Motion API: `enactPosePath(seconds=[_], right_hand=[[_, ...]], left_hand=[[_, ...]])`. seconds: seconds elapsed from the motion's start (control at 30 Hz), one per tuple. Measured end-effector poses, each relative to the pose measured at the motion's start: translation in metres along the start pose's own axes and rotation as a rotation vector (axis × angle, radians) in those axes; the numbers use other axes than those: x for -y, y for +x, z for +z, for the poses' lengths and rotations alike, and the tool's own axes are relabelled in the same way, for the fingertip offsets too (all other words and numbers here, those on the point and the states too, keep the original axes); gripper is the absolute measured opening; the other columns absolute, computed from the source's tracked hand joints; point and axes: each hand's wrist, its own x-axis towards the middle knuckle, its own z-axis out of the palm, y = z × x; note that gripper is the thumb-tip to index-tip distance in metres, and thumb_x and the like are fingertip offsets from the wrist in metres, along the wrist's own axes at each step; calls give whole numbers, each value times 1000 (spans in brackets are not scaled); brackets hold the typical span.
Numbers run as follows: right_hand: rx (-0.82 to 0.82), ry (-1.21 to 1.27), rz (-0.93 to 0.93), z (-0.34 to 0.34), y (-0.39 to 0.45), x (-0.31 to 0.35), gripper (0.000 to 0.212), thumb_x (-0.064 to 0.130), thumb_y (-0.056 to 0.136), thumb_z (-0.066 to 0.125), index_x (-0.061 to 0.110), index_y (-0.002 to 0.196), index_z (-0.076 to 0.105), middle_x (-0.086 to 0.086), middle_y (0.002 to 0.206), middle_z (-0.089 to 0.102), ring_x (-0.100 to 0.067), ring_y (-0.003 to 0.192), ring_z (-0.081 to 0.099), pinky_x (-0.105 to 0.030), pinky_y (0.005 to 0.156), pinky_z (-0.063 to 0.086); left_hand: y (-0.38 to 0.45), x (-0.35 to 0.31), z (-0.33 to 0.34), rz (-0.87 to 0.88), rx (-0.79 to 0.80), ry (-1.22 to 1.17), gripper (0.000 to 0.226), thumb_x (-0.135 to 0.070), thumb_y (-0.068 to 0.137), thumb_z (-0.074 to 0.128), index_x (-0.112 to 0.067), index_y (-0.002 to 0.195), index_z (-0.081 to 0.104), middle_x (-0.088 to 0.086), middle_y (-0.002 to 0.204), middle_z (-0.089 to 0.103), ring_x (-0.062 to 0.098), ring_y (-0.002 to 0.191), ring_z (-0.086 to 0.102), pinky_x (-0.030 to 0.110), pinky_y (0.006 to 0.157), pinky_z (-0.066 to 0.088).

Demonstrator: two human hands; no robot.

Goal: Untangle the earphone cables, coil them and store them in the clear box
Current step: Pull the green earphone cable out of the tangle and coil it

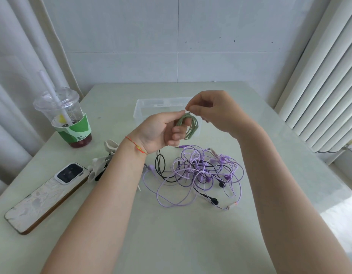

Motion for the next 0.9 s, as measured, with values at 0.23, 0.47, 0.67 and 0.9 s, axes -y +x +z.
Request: enactPosePath(seconds=[0.23, 0.47, 0.67, 0.9], right_hand=[[-64, 229, 36, 12, 4, -2, 10, 3, 91, 59, 5, 90, 68, -6, 75, 66, -13, 61, 59, -30, 65, 55], [-103, 402, 135, 28, 6, 0, 22, 17, 98, 52, 6, 92, 70, -8, 82, 66, -14, 72, 60, -27, 70, 58], [-167, 398, 120, 37, 7, -2, 6, 8, 89, 65, 12, 89, 69, -18, 91, 72, -18, 73, 61, -35, 68, 51], [-206, 428, 157, 45, 6, -1, 5, 11, 82, 73, 12, 81, 68, -15, 83, 73, -13, 62, 58, -26, 58, 44]], left_hand=[[4, -6, 0, 80, -43, -327, 35, -36, 100, 34, -16, 75, 47, -6, 54, 27, 6, 44, 28, 16, 36, 20], [10, -3, -2, 103, -164, -458, 37, -34, 102, 35, -17, 70, 42, -6, 49, 26, 7, 39, 28, 16, 33, 20], [14, 0, -1, 100, -265, -479, 39, -30, 100, 36, -17, 65, 42, -6, 46, 26, 8, 37, 26, 16, 33, 18], [21, 5, 0, 98, -354, -492, 41, -30, 100, 35, -16, 62, 43, -6, 45, 24, 8, 36, 22, 17, 32, 15]])
